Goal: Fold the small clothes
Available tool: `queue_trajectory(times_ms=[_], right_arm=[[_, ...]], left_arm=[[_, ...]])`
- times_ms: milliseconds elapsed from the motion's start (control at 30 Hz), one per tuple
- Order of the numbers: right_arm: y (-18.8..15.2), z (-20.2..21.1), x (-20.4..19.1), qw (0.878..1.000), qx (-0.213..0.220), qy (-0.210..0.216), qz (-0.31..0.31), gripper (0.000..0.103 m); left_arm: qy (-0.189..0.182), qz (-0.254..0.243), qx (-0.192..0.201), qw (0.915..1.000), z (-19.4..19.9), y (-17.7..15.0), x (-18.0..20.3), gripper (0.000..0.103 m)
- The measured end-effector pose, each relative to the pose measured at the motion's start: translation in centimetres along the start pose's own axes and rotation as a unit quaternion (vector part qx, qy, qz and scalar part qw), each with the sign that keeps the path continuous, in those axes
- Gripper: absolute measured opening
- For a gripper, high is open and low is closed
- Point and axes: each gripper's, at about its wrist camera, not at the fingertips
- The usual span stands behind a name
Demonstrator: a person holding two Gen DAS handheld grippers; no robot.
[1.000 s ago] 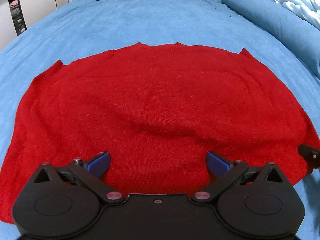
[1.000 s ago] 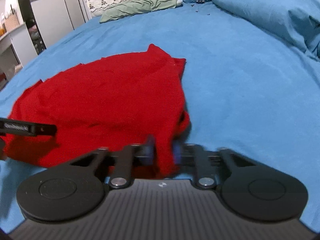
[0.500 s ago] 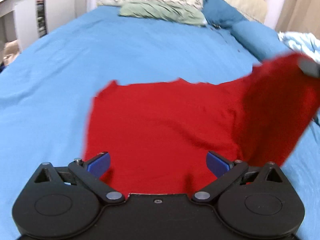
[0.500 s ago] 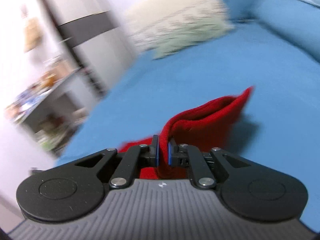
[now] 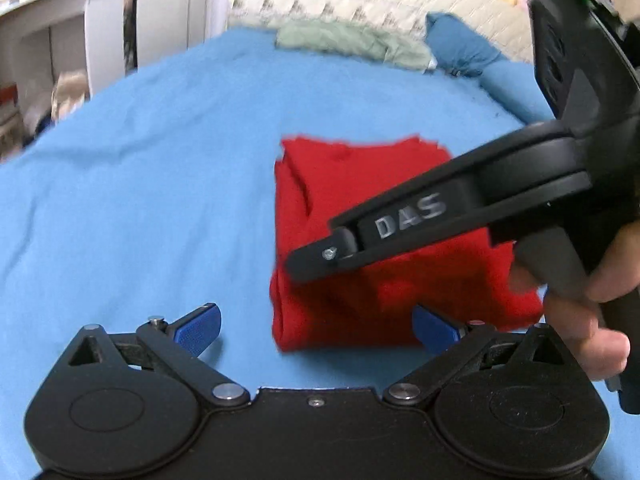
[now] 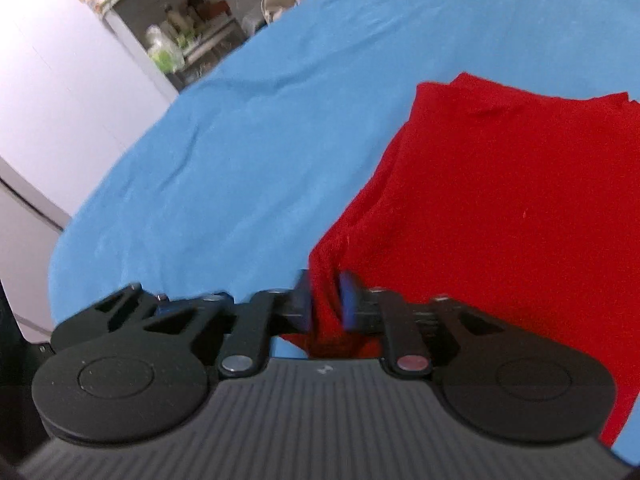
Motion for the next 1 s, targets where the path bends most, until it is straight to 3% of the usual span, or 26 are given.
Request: queue_trajectory(times_ms=[33,167,233,300,400,533,700,1000], right_arm=[[0.1,0.9,0.1,1.0,0.011,0.007,-0.004,0.077],[-0.7,7.7,1.5,0.994,0.106,-0.012,-0.004,0.082],[-3.1,11.2,2.5,0.985,0.16,-0.064,-0.012,0.097],[-6.1,13.0,2.9,0.974,0.188,-0.129,-0.003,0.1],[-11.7,12.9,3.5,0.958,0.18,-0.223,0.024,0.1],[-16.4,10.3,4.1,0.949,0.149,-0.274,0.039,0.097],[-16.7,8.1,5.5,0.937,0.165,-0.307,-0.003,0.096],[-15.8,5.7,6.4,0.931,0.176,-0.317,-0.041,0.094]], left_arm=[[-0.004,0.006,-0.002,1.0,0.1,0.2,-0.1,0.103],[-0.02,0.018,-0.011,0.9996,0.5,0.4,-1.0,0.103],[-0.007,0.011,-0.015,0.9998,0.4,0.2,-1.2,0.103],[0.001,0.011,-0.021,0.9997,0.1,-0.1,-1.2,0.103],[0.007,0.028,-0.024,0.9993,-0.7,0.0,-1.5,0.103],[0.017,0.038,-0.018,0.999,-1.2,0.4,-1.8,0.103],[0.019,0.045,-0.015,0.9987,-1.4,0.5,-1.9,0.103],[0.031,0.047,-0.014,0.9983,-1.9,0.6,-2.1,0.103]])
Point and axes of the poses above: each gripper's, at about its wrist camera, not at the fingertips, and z roughly against the way its jaws point, x to its right, y to its top, and after that the axes turned 3 degrees about -x, right-handed
